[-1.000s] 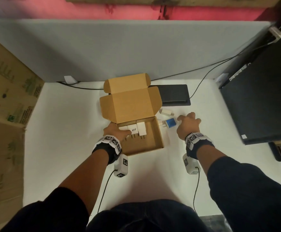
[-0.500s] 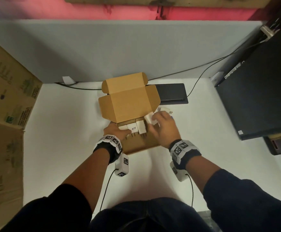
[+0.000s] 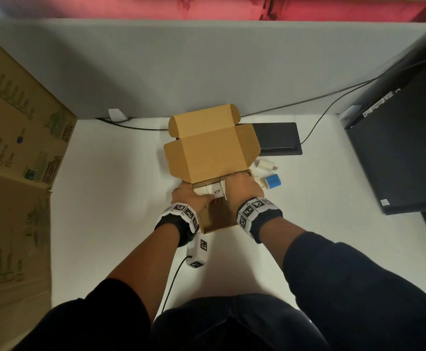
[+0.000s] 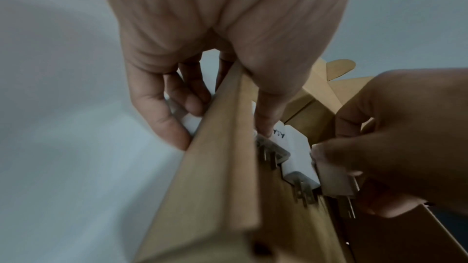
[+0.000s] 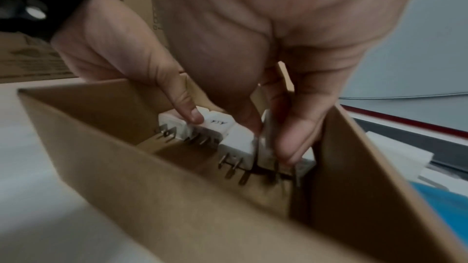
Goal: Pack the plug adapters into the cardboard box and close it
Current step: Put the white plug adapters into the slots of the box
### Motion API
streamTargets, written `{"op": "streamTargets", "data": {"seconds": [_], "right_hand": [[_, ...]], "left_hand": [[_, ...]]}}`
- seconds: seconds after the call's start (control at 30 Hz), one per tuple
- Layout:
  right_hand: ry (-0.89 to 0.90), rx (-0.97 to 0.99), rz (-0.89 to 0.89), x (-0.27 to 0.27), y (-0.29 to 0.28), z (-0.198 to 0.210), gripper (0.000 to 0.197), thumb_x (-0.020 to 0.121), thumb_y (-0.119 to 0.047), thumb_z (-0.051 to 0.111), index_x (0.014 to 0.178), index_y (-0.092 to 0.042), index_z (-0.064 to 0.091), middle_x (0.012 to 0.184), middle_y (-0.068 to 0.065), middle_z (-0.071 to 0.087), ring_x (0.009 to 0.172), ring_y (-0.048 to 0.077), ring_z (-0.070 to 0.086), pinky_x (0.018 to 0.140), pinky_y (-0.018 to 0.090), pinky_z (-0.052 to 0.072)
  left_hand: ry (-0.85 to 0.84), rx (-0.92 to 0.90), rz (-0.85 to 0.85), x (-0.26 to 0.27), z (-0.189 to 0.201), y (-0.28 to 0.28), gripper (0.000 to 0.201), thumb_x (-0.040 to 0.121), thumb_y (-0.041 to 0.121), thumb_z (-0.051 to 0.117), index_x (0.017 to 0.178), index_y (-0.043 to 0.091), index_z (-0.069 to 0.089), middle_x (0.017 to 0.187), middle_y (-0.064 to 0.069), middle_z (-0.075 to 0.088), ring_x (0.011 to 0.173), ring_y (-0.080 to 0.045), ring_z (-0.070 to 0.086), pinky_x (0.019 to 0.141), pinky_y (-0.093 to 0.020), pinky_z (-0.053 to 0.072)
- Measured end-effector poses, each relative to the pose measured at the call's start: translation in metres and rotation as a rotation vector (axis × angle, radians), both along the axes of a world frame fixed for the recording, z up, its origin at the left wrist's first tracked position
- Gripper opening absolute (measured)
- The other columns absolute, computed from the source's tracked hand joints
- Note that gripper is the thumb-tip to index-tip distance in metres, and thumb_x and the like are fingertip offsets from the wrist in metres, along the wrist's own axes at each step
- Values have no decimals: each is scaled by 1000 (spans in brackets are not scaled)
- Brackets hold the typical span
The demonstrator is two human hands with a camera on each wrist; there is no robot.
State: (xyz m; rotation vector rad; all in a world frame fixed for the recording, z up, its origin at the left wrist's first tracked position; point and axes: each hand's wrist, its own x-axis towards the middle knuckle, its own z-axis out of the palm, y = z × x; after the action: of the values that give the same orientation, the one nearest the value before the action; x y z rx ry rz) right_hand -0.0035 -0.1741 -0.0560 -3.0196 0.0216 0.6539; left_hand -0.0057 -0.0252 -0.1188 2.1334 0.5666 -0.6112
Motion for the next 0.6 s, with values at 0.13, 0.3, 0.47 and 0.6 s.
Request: {"op": "streamTargets", "data": {"seconds": [0.13,0.3,0.47,0.6], "right_hand": [[42,21,-82,6,-7,-5,26,98,-6,44,116,-7,62,122,17,48,92,34,68,71,43,51],[90,51,-30,0,-14,-8,27,96,-6,50,121,-2,59,124,19,50,101,36,65,82,45,54],[9,109,48,-7,-31,5,18,87,-21,63,100,-9,65,104,13,63,88,31,67,68,37,51],[-209,158,-116,-4,-59,5,22,95,-20,48,106,-11,65,99,9,66,85,36,67,68,37,51]], "left_hand": [[23,-7,6,1,3,-1,48,75,37,90,113,31,62,118,2,76,88,-19,61,81,-26,47],[38,7,15,1,8,-4,59,73,39,90,125,28,64,125,1,75,109,-28,71,88,-30,53],[57,-30,54,2,13,-5,61,70,41,91,125,31,64,122,2,76,100,-25,70,93,-37,61],[70,-70,87,1,20,-5,57,72,36,90,123,32,65,118,4,75,106,-26,72,95,-42,63]]}}
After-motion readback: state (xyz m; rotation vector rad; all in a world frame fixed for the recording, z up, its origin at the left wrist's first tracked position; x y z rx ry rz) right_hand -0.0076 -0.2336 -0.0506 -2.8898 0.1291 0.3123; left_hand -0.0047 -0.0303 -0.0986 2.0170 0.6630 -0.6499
